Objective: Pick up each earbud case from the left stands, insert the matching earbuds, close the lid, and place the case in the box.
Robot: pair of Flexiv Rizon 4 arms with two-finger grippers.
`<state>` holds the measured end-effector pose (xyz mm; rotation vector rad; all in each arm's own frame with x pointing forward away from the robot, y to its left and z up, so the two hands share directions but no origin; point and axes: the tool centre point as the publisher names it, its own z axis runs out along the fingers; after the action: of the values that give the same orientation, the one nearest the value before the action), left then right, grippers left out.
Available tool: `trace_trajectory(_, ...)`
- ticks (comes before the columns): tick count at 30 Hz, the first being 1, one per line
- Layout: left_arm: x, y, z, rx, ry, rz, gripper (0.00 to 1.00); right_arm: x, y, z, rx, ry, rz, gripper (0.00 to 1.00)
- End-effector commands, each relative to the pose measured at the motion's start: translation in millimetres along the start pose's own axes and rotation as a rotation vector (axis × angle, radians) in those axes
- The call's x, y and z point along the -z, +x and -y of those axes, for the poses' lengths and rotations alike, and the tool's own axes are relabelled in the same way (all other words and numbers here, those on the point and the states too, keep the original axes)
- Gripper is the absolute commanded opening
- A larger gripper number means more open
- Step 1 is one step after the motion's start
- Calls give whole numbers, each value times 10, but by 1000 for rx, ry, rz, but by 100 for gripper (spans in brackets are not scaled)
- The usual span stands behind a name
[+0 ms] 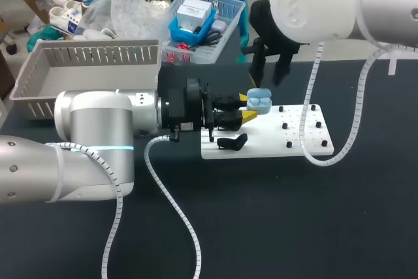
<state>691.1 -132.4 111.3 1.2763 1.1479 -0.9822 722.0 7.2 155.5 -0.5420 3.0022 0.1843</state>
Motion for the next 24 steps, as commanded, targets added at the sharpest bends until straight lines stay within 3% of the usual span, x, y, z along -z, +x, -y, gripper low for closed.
trace_trajectory(1,-2,4,3,-2,-4,2,0,0,71,-10,-3,1,10,45)
trace_trajectory(24,-2,4,3,-2,-4,2,0,30,230,-80,-3,-11,17,45)
